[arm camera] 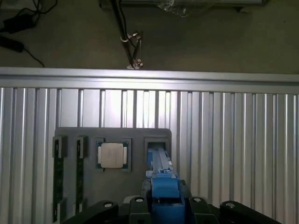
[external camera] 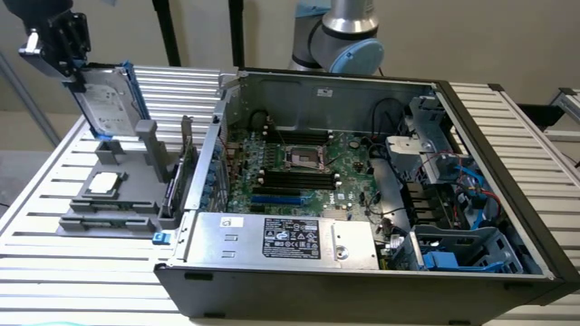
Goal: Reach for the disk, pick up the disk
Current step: 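Pick up the disk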
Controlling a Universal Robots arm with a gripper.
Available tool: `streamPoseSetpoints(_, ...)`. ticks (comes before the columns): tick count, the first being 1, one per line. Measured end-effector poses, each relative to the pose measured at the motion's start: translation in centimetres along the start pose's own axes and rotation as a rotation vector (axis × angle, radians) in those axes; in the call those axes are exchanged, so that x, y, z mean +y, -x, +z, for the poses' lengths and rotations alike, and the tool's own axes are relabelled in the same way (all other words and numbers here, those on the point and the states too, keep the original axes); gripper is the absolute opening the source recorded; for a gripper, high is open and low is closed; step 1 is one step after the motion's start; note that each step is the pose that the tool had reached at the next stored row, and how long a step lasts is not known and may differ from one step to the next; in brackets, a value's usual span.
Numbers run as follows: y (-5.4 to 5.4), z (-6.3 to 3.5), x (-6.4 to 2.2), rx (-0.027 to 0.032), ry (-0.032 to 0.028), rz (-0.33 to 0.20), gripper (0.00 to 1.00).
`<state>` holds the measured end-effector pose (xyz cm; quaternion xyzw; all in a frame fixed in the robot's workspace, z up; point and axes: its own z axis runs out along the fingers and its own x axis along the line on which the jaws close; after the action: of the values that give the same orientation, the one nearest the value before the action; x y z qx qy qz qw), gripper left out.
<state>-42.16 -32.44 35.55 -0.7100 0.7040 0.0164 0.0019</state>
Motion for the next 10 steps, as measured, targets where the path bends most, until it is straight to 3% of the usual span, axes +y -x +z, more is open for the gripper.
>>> streamPoseSetpoints(5, 0.0, -2.31, -0.30, -0.0003, -0.0001, -0.001, 0.33)
streamPoseSetpoints(10, -0.1, -4.61, -1.72, -0.0036, 0.0001, -0.003, 0.33)
